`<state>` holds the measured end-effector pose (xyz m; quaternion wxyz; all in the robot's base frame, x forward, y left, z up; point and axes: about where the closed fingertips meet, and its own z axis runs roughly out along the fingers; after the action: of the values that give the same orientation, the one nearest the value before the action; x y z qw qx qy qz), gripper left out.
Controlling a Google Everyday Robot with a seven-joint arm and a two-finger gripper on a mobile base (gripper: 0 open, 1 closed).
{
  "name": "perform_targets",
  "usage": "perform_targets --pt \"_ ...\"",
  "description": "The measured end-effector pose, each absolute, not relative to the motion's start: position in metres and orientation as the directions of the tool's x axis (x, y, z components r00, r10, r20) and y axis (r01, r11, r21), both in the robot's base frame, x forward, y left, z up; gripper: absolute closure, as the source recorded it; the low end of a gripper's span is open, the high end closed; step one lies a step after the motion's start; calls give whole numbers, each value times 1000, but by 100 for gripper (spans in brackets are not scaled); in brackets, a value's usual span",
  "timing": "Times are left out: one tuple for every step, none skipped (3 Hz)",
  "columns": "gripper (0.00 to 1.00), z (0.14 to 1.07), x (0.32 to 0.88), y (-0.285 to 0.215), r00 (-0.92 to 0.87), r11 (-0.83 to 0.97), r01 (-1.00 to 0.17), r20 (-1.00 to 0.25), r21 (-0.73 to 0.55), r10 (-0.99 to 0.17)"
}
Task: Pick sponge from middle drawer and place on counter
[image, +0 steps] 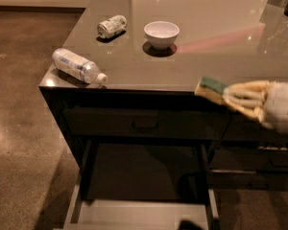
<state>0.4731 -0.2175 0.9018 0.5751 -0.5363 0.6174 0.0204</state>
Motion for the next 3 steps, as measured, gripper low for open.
perform_targets --pt "100 935 528 -218 244 426 -673 -725 -604 -644" --pt "83 947 583 -196 255 403 -670 -703 -623 -663" --pt "61 931 626 -174 248 371 -675 -670 -637 -700"
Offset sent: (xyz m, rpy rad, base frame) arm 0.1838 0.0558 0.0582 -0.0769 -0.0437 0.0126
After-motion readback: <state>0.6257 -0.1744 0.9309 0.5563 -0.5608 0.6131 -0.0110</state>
